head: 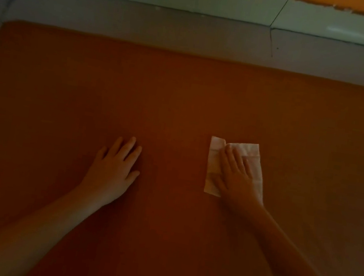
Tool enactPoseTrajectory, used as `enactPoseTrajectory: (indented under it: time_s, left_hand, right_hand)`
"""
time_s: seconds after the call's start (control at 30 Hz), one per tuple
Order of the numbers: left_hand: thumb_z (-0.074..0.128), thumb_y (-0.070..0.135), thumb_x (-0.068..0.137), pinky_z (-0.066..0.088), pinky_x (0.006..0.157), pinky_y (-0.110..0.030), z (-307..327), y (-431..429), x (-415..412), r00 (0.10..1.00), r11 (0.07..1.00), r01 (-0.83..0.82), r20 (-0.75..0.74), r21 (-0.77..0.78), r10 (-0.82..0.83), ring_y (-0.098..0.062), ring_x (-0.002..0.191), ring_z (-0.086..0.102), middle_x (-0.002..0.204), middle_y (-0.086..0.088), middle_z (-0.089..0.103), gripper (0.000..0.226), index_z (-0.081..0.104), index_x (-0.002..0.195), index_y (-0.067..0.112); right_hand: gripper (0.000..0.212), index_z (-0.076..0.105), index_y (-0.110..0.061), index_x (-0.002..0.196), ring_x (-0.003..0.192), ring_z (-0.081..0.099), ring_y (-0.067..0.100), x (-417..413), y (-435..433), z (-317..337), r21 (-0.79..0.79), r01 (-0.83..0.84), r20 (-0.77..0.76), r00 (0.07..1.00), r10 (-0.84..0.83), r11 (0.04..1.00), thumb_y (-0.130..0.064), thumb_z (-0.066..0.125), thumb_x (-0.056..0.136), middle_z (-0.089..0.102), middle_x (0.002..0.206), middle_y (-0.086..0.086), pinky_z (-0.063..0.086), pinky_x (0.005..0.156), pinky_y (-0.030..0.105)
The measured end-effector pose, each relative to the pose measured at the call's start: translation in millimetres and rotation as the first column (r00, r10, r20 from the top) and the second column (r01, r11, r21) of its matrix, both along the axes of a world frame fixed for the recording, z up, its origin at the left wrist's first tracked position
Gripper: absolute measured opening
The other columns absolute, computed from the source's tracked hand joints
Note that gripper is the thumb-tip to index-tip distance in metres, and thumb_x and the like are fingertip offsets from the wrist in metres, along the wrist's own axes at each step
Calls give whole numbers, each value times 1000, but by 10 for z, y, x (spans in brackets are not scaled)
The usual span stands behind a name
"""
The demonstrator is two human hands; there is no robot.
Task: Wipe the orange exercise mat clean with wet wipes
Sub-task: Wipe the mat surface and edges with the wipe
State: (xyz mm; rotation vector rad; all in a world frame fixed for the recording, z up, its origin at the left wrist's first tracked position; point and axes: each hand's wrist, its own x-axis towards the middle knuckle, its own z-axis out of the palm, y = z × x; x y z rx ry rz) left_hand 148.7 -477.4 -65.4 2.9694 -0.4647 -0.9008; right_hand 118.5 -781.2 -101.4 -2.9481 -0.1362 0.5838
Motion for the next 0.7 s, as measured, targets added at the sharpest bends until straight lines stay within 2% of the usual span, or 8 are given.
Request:
enactPoseTrajectory:
  time_s: [0.07,0.17,0.23,0.3,0.37,0.47,0.6,0.7]
  left_hand:
    - [26,47,102,-1,119,-43,35,-27,-83,1000,1000,-4,-19,-2,4,-23,147,-17,159,2,-22,64,-6,153,26]
    - [26,48,102,0,121,-44,81,-42,-213,999,1000,6,-39,6,-6,-23,147,-16,159,3,-20,64,-4,154,26]
    - [27,48,102,0,121,-44,121,-40,-299,998,1000,0,-70,-2,0,-22,147,-16,159,4,-19,64,-3,154,27]
    - [27,49,101,-1,120,-44,164,-43,-392,994,1000,-6,-106,-11,5,-21,147,-16,159,4,-19,64,-2,154,28]
    - [28,50,101,-2,120,-43,183,-42,-495,992,1000,-9,-125,-17,6,-21,147,-15,160,5,-18,64,-2,154,28]
    - [25,49,102,1,121,-45,168,-10,-640,994,999,-28,-109,-31,24,-21,148,-13,160,4,-15,62,1,154,28]
    - [24,46,103,4,120,-46,169,-4,-743,995,997,-57,-82,-48,53,-22,148,-9,161,3,-10,58,4,154,27]
    - [24,48,102,4,120,-47,224,-29,-808,992,995,-81,-97,-55,75,-22,149,-7,162,3,-8,60,7,154,25]
  right_hand:
    - [72,-24,-21,142,141,-26,17,-98,276,64,69,43,-46,998,-40,997,-64,0,89,-31,148,-2,-20,111,33]
    - [75,-22,-25,143,142,-27,15,-403,580,116,196,-134,-91,984,154,971,-69,-7,84,-29,151,-5,-19,115,35]
    - [77,-18,-26,144,142,-26,12,-543,495,112,207,-229,-116,960,256,951,-69,-17,80,-26,152,-7,-19,114,32]
    - [83,-14,-26,144,142,-22,12,-588,302,63,189,-202,-92,971,222,961,-72,-24,75,-20,153,-7,-14,116,33]
    - [77,-17,-27,144,142,-22,11,-601,200,92,127,-103,-83,990,114,987,-71,-17,80,-22,152,-8,-11,118,35]
    - [63,-20,-25,145,135,-29,7,-717,397,190,154,21,-166,986,5,988,-52,12,99,-29,147,-9,-19,111,29]
    - [59,-11,-25,150,138,-27,8,-1013,583,334,268,-76,-222,965,138,960,-44,19,103,-26,148,-11,-18,116,33]
    - [57,-11,-25,148,139,-23,4,-1162,359,448,271,-77,-284,946,156,959,-44,17,102,-24,146,-13,-17,112,25]
